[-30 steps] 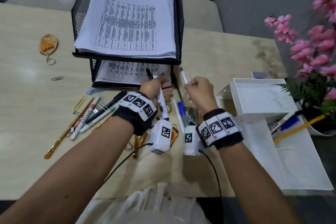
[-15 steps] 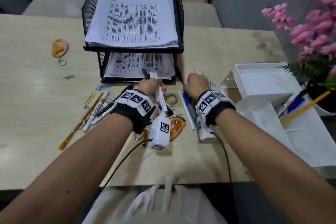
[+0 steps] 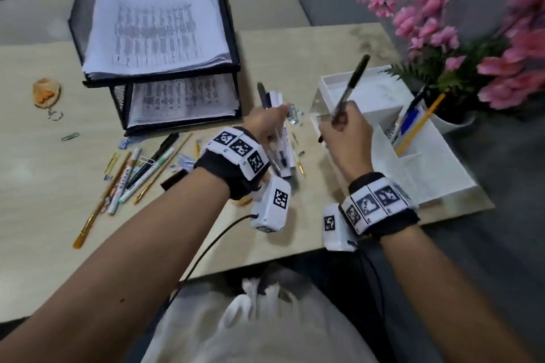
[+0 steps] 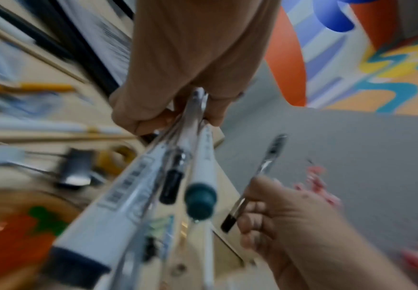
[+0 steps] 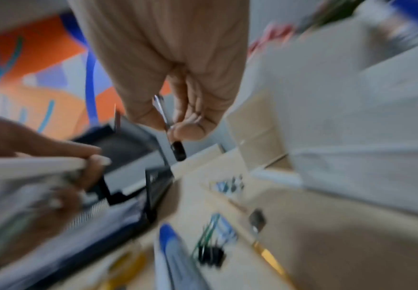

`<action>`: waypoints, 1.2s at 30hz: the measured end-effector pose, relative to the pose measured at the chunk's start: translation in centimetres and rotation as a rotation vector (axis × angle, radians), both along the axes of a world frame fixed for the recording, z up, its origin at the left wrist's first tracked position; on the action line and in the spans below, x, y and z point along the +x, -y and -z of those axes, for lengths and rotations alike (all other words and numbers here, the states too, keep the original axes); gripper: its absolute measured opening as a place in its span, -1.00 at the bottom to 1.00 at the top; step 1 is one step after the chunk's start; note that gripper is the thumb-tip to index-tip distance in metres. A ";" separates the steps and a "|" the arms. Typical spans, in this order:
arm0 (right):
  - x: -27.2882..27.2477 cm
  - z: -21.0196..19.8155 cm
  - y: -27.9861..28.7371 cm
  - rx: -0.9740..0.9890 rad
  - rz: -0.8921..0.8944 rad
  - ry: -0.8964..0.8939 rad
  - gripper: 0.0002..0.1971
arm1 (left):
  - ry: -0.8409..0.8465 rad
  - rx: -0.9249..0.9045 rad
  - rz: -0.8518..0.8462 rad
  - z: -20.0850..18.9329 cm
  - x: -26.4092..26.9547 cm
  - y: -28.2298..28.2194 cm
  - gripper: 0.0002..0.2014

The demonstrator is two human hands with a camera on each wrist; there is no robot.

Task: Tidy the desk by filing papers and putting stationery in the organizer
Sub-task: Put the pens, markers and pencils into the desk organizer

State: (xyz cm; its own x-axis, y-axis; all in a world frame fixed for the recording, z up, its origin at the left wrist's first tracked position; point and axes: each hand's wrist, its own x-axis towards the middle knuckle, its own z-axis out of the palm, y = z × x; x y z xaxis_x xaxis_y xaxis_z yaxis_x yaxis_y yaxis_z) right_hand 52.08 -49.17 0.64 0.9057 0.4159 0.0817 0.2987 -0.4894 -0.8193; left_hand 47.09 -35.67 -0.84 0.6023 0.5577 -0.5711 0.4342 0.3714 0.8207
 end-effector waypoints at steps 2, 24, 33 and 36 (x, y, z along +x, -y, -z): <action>1.2 -0.8 3.5 0.053 0.112 0.055 -0.89 | 0.099 0.038 0.067 -1.4 2.2 2.6 -0.77; 9.5 -0.9 11.6 0.071 0.366 0.154 -0.32 | 0.385 0.586 0.365 -2.0 14.5 13.8 -0.92; 9.5 -0.7 10.7 0.005 0.334 0.172 -0.45 | 0.351 0.721 0.302 -1.2 14.1 13.5 -0.65; 9.6 0.5 10.8 -0.069 0.287 0.192 -0.59 | 0.364 0.812 0.347 -0.4 13.3 13.0 -0.75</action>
State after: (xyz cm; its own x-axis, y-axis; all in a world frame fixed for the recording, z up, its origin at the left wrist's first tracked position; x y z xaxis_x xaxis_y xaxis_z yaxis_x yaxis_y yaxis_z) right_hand 61.65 -59.93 0.13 0.9574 0.1572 0.2421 0.2861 -0.6282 -0.7235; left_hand 60.42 -48.67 -0.39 0.8730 0.4583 0.1667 0.0804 -0.4723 0.8778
